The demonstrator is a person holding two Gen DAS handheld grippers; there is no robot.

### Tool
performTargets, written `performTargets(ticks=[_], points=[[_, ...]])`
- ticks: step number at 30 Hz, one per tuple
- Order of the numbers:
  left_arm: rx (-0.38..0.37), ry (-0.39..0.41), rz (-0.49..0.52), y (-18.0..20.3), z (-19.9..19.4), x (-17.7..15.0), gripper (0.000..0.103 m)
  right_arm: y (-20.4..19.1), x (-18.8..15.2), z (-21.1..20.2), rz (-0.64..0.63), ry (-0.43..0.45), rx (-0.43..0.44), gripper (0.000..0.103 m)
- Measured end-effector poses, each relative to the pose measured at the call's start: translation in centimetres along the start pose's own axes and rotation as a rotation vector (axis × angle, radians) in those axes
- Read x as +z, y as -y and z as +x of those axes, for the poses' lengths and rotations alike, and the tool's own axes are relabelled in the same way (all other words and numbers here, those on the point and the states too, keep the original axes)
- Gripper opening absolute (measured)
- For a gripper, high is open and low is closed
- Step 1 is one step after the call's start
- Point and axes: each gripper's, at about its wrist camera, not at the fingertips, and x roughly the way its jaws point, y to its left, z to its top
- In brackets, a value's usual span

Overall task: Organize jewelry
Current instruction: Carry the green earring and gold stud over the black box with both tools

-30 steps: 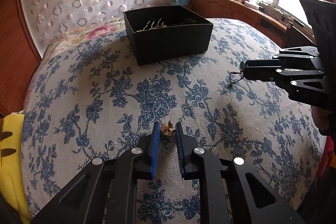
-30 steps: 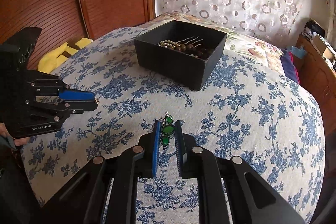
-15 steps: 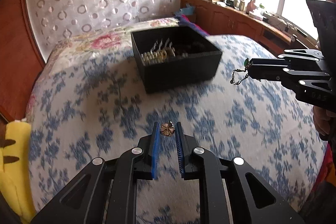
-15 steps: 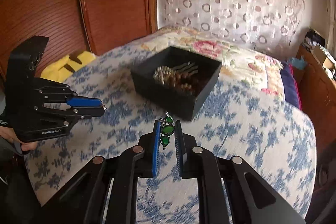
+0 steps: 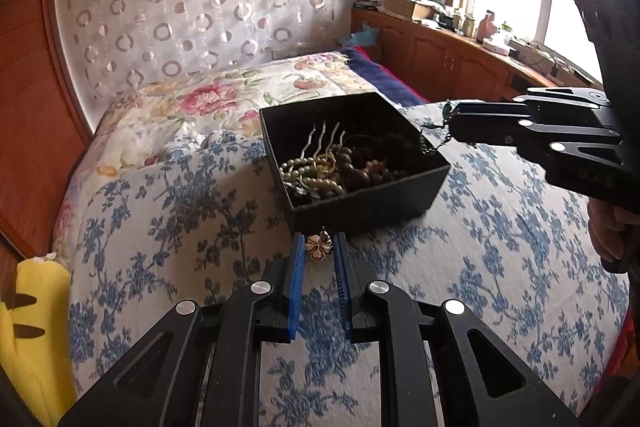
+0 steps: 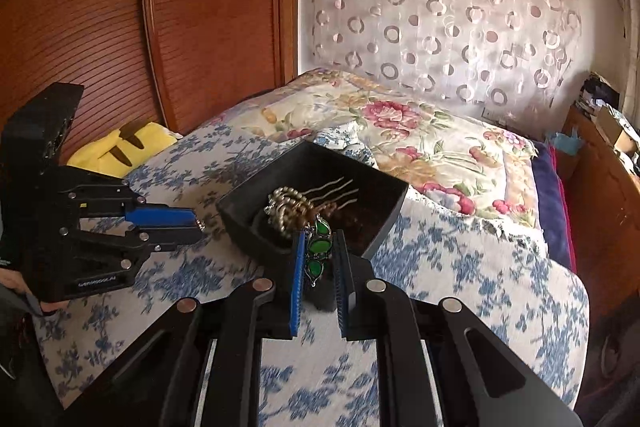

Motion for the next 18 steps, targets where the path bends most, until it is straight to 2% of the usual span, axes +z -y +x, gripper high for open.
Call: performTargets(ticks=[11, 18], points=[[0.014, 0.025, -0.015, -1.2, 1.1, 2.4, 0.014, 1.8, 2.4, 3.3, 0.03, -0.006, 0.0, 0.016], [0.01, 0.047, -0.02, -1.5, 2.4, 4.9, 0.014, 2.3, 2.6, 3.7, 0.043, -0.011, -0.005, 0.018]])
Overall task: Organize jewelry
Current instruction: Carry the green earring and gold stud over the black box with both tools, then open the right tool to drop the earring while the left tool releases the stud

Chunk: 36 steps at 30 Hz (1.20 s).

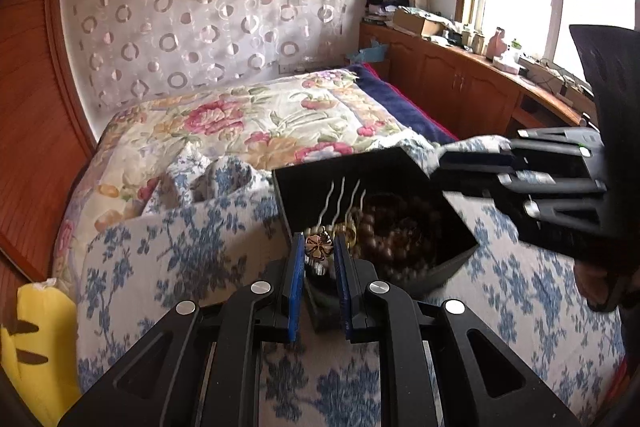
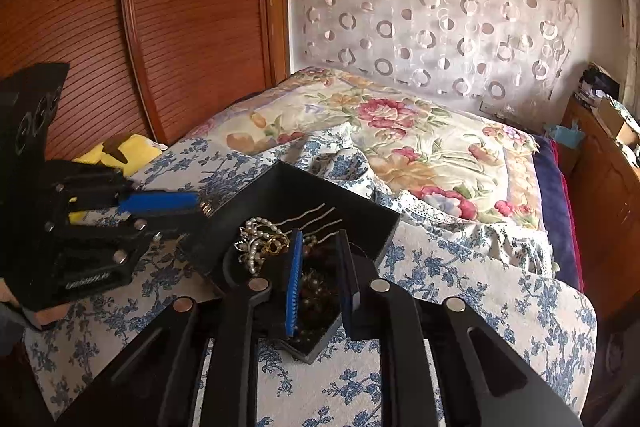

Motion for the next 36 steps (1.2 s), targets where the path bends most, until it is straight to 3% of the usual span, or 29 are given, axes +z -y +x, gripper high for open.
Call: performTargets(ticks=[10, 19, 26, 29, 32, 34, 36], points=[[-0.005, -0.017, -0.028, -0.2, 3.3, 2.4, 0.014, 1.0, -1.7, -1.4, 0.046, -0.003, -0.022, 0.019], [0.021, -0.008, -0.044, -0.3, 3.4, 2.8, 0.015, 1.1, -2.8, -2.2, 0.072, 0.003, -0.03, 0.019], [0.038, 0.007, -0.042, 0.1, 1.8, 2.1, 0.031, 0.7, -3.4, -3.3, 0.082, 0.019, -0.044, 0.019], [0.051, 0.023, -0.042, 0.3, 0.6, 1.6, 0.045, 0.5, -3.8, -4.0, 0.087, 0.031, -0.056, 0.019], [0.08, 0.039, -0.041, 0.7, -0.8, 0.8, 0.065, 0.2, -4.3, -4.8, 0.103, 0.044, -0.068, 0.019], [0.091, 0.051, -0.04, 0.8, -1.7, 0.2, 0.071, 0.0, -4.6, -5.3, 0.113, 0.052, -0.074, 0.023], [0.095, 0.067, -0.046, 0.9, -2.8, -0.2, 0.084, -0.3, -5.0, -6.0, 0.128, 0.069, -0.085, 0.038]])
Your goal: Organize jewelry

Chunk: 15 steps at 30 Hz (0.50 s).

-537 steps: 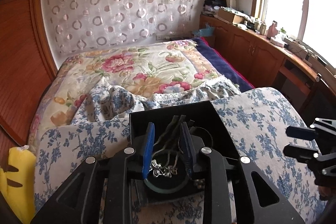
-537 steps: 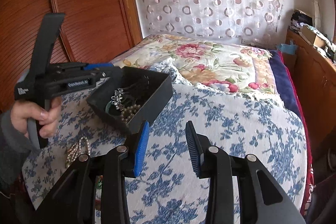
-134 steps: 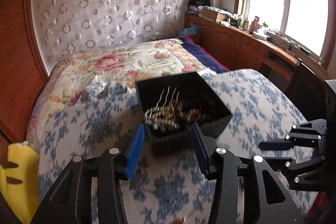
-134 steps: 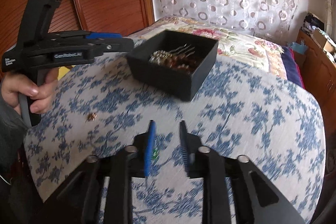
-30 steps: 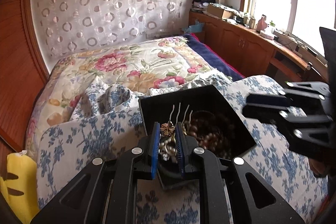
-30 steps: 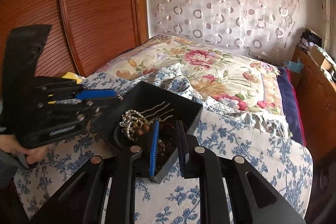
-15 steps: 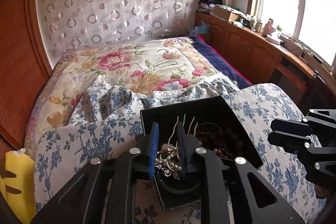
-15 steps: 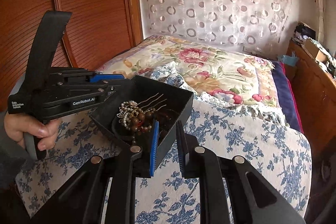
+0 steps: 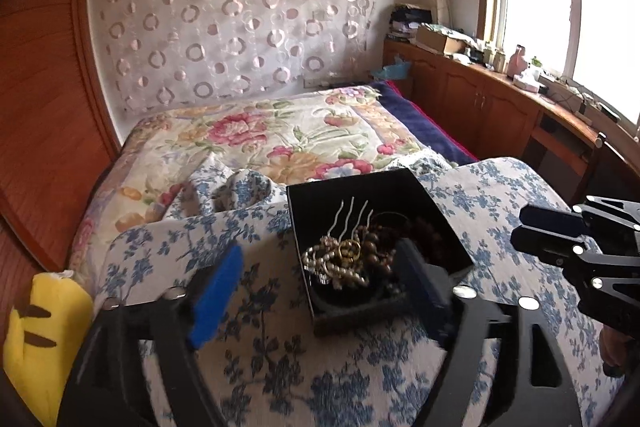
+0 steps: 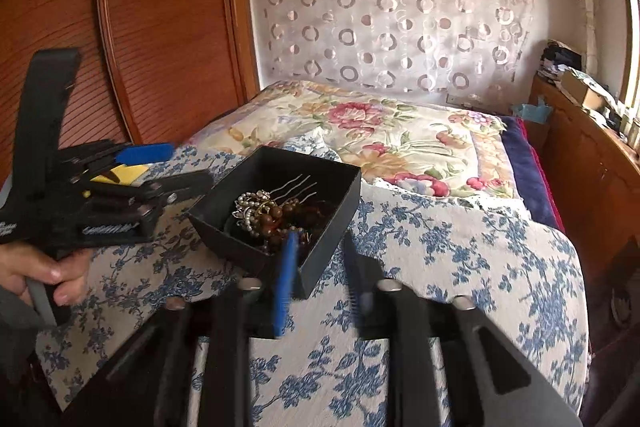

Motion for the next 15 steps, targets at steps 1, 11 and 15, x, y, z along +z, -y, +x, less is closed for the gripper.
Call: performTargets(ticks=[1, 11, 15], points=[[0.005, 0.011, -0.004, 0.0, -0.6, -0.3, 0.086, -0.1, -0.2, -0.3, 0.003, 0.006, -0.003, 0.04], [0.078, 0.082, 0.001, 1.0, -6.4, -2.7, 0.095, -1.3, -1.6, -4.4, 0.045, 0.082, -0.071, 0.081], [0.09, 0.102, -0.015, 1.1, -8.8, -3.4, 0.095, -1.8, -2.0, -6.6, 0.066, 0.129, -0.086, 0.09]])
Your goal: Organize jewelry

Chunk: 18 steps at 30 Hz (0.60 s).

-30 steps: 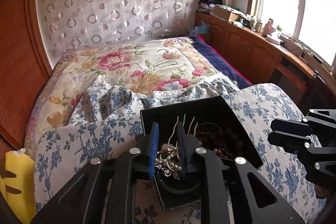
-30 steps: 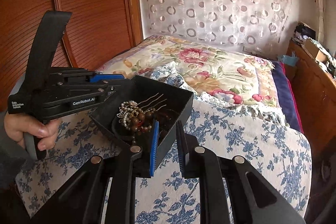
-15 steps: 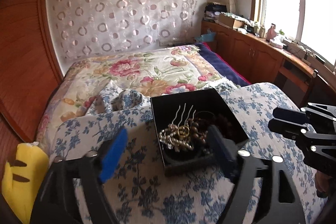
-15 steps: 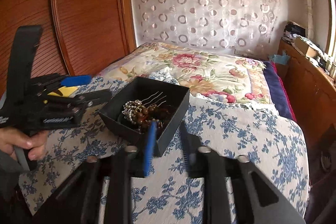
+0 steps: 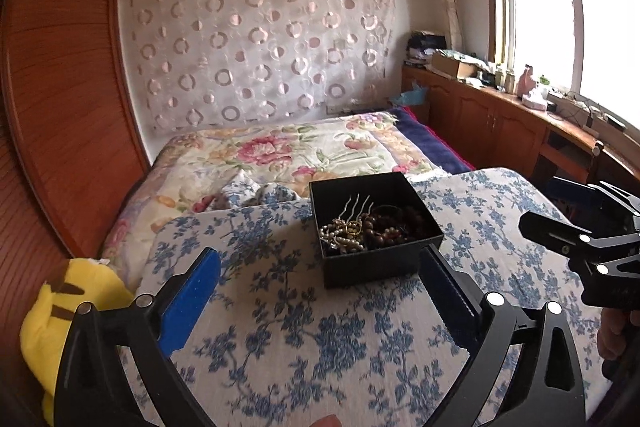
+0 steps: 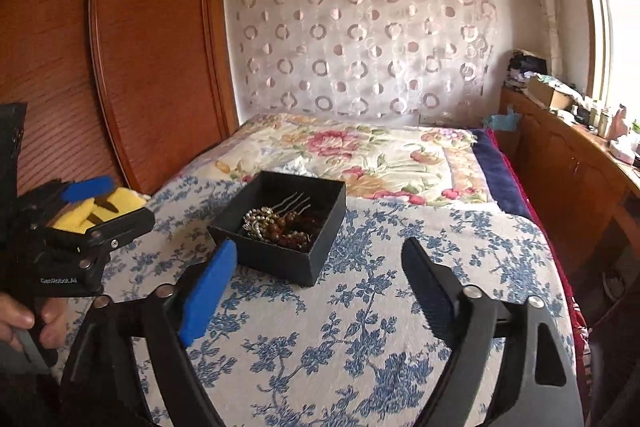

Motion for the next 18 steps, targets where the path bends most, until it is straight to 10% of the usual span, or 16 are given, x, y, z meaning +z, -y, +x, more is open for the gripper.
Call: performTargets(ticks=[18], points=[[0.05, 0.023, -0.022, -0.4, -5.2, -1.6, 0.095, -0.2, -0.9, -6.6, 0.06, 0.103, -0.07, 0.1]])
